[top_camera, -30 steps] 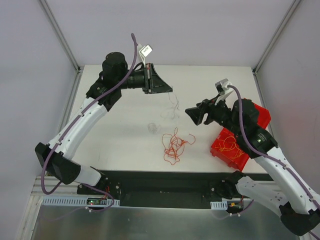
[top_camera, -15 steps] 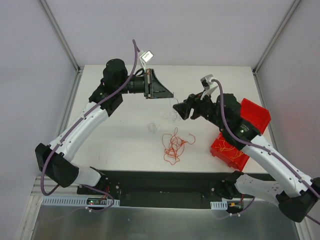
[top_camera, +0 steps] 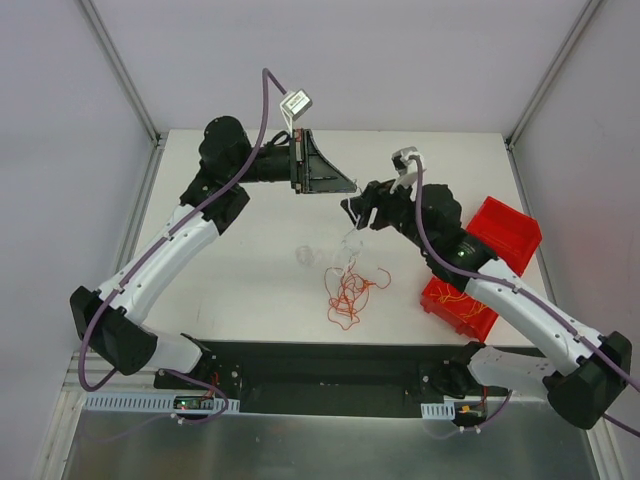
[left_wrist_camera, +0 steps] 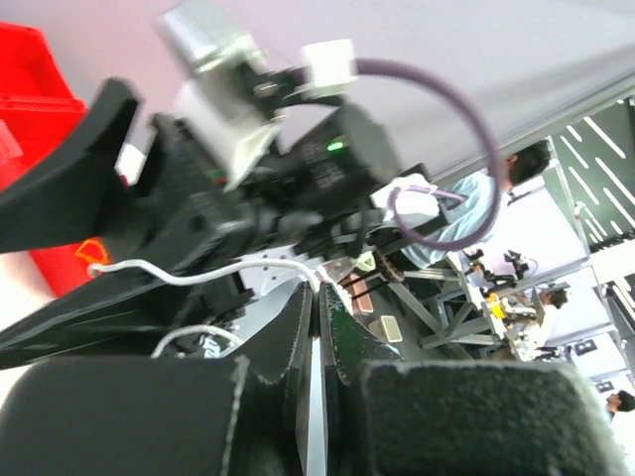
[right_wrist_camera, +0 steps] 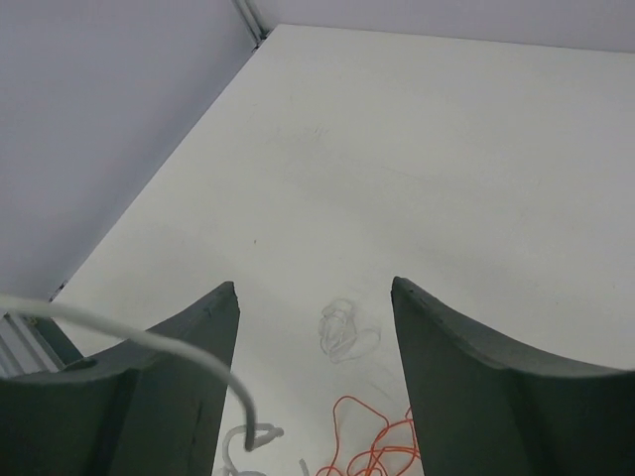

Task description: Untangle the cables

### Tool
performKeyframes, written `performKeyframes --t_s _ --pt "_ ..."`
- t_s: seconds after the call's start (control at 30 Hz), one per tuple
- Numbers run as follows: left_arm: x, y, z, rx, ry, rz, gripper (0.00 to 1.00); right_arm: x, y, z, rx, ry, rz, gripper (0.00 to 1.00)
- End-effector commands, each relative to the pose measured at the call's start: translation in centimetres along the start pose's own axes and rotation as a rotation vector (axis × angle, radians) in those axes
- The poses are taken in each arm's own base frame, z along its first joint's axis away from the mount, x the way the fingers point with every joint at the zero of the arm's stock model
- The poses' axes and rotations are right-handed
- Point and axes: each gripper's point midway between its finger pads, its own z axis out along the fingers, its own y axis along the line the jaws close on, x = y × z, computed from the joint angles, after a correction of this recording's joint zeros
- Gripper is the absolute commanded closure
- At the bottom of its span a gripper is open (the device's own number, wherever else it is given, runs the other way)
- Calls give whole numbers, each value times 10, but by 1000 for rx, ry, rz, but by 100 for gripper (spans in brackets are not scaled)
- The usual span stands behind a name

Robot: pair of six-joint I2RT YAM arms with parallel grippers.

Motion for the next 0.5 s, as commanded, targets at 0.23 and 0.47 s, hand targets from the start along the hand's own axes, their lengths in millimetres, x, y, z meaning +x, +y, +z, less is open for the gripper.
performKeyframes --t_s 0.23,0.47 --pt "-31 -127 -12 204 -76 271 100 124 -59 37 149 145 111 39" --pt "-42 -114 -12 100 -120 313 100 151 -83 -9 230 206 141 38"
